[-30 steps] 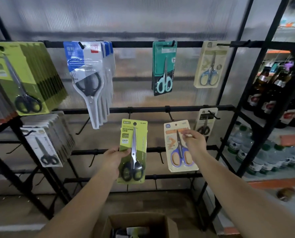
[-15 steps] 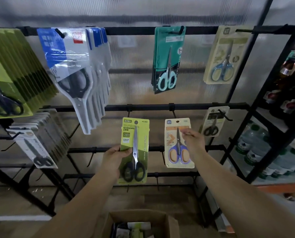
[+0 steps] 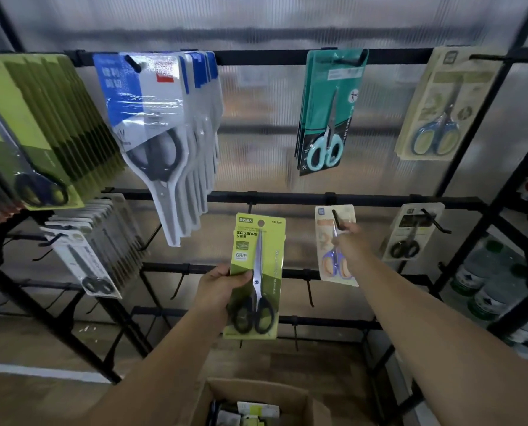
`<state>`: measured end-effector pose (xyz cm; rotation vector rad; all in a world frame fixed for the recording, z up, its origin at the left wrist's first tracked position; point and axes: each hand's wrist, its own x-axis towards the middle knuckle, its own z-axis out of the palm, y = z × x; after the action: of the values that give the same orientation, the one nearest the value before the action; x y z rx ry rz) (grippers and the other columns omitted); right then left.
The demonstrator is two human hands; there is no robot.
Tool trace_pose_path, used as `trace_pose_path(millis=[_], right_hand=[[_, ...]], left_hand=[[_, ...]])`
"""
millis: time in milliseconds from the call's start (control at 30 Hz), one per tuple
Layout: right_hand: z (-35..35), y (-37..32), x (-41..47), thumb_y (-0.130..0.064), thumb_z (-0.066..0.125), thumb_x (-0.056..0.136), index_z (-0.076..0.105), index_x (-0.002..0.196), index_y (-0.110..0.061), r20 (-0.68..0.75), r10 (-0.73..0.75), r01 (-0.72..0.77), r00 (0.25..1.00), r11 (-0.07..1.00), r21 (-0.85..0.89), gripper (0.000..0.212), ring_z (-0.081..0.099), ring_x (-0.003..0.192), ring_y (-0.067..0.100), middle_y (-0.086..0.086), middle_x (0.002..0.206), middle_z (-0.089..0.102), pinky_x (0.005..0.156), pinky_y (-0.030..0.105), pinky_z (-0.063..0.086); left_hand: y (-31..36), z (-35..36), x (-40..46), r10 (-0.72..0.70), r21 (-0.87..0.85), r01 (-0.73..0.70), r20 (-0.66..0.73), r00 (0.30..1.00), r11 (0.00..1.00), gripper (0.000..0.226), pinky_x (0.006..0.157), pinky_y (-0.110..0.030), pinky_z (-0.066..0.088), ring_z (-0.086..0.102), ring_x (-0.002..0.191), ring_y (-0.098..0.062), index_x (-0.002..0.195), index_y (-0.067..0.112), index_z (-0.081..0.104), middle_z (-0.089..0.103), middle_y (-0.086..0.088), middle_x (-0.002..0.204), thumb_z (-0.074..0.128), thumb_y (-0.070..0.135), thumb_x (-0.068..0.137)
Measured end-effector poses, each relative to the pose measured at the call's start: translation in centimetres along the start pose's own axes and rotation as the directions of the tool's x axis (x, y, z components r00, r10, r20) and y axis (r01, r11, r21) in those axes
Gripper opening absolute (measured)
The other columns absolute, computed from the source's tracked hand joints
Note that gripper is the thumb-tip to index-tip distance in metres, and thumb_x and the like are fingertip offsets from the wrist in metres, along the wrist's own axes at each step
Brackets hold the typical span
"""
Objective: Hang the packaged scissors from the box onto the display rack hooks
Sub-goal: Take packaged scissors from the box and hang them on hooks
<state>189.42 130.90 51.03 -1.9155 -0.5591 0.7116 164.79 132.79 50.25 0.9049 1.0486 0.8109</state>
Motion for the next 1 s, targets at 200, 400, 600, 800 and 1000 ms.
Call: trace_pose_path(millis=[200, 400, 600, 800, 1000], right_hand=[[0.6, 1.0, -1.7, -0.011, 0.051, 0.095, 0.043, 0.132, -0.003, 0.102, 0.161, -0.148, 0.982, 0.980, -0.131, 0.038, 0.047, 0.119, 0.033, 0.018, 0.128, 0.048, 0.100, 0.040, 0.038], [2.1, 1.5, -7.0, -0.014, 0.052, 0.096, 0.049, 0.131, -0.008, 0.355, 0.096, -0.199, 0.930, 0.943, 0.266, 0.036, 0.059, 0.111, 0.027, 0.011, 0.122, 0.061, 0.092, 0.042, 0.047], [4.4, 0.1, -13.6, -0.033, 0.064, 0.079, 0.062, 0.113, -0.007, 0.599, -0.169, -0.088, 0.783, 0.923, 0.375, 0.042, 0.066, 0.099, 0.027, 0.011, 0.108, 0.070, 0.086, 0.040, 0.051], [6.6, -1.1, -18.0, -0.002, 0.063, 0.085, 0.061, 0.082, -0.015, 0.547, -0.303, 0.130, 0.780, 0.934, 0.331, 0.014, 0.066, 0.073, 0.016, -0.001, 0.082, 0.071, 0.064, 0.029, 0.049], [10.1, -5.4, -22.4, -0.003, 0.054, 0.092, 0.056, 0.092, -0.017, 0.431, -0.506, 0.369, 0.747, 0.855, 0.363, 0.015, 0.064, 0.100, 0.022, 0.006, 0.101, 0.067, 0.089, 0.037, 0.052]], left_hand=[[0.2, -0.4, -0.8, -0.016, 0.002, 0.016, -0.009, 1.000, 1.000, 0.016, 0.074, -0.041, 0.053, 0.066, 0.090, -0.036, 0.094, 0.005, 0.070, 0.072, -0.015, 0.094, 0.065, -0.002, 0.081], [0.9, -1.1, -2.1, -0.017, -0.094, 0.014, -0.033, 0.999, 0.995, 0.022, 0.072, -0.035, 0.052, 0.064, 0.083, -0.033, 0.097, 0.000, 0.068, 0.069, -0.017, 0.088, 0.064, -0.008, 0.077], [1.5, -2.9, -4.8, 0.031, -0.153, -0.036, -0.034, 0.999, 0.988, 0.021, 0.079, -0.043, 0.050, 0.063, 0.078, -0.032, 0.098, -0.006, 0.065, 0.070, -0.016, 0.081, 0.062, -0.009, 0.077], [3.3, -5.8, -7.9, 0.208, -0.102, -0.211, -0.037, 0.977, 0.972, 0.016, 0.074, -0.040, 0.054, 0.065, 0.073, -0.029, 0.083, 0.002, 0.068, 0.071, -0.012, 0.076, 0.061, -0.012, 0.078], [7.5, -10.7, -10.1, 0.536, 0.399, -0.502, 0.029, 0.844, 0.768, 0.027, 0.074, -0.030, 0.055, 0.068, 0.077, -0.017, 0.082, 0.024, 0.067, 0.072, 0.006, 0.075, 0.071, -0.001, 0.077]])
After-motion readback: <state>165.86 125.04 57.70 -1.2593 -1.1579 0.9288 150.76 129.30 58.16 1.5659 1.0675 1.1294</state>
